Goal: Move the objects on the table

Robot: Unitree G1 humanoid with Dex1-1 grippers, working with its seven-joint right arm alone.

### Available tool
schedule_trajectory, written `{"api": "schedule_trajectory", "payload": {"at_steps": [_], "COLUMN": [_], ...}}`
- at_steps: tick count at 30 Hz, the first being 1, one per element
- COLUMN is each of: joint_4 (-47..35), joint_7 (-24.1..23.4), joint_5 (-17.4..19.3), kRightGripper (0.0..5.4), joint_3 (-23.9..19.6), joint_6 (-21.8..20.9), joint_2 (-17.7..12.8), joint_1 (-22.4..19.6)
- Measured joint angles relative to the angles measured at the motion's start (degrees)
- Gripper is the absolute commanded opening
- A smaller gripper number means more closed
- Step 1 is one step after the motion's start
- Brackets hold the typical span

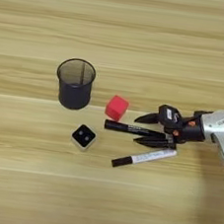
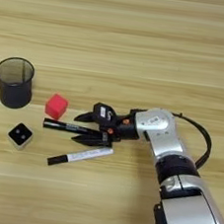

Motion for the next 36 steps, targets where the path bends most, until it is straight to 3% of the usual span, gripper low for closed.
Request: {"api": "schedule_trajectory", "payload": {"at_steps": [20, 29, 36], "joint_4": [-2.14, -3.98, -6.49], "joint_7": [1.94, 2.27, 3.45], "joint_5": [0.44, 1.05, 4.31], "kRightGripper": [5.34, 5.34, 5.34], "joint_3": [-0.03, -0.9, -2.71], "joint_6": [1.31, 2.54, 4.93], "joint_2": [0.01, 0.01, 0.34], "joint_1": [0.3, 0.49, 0.49]}}
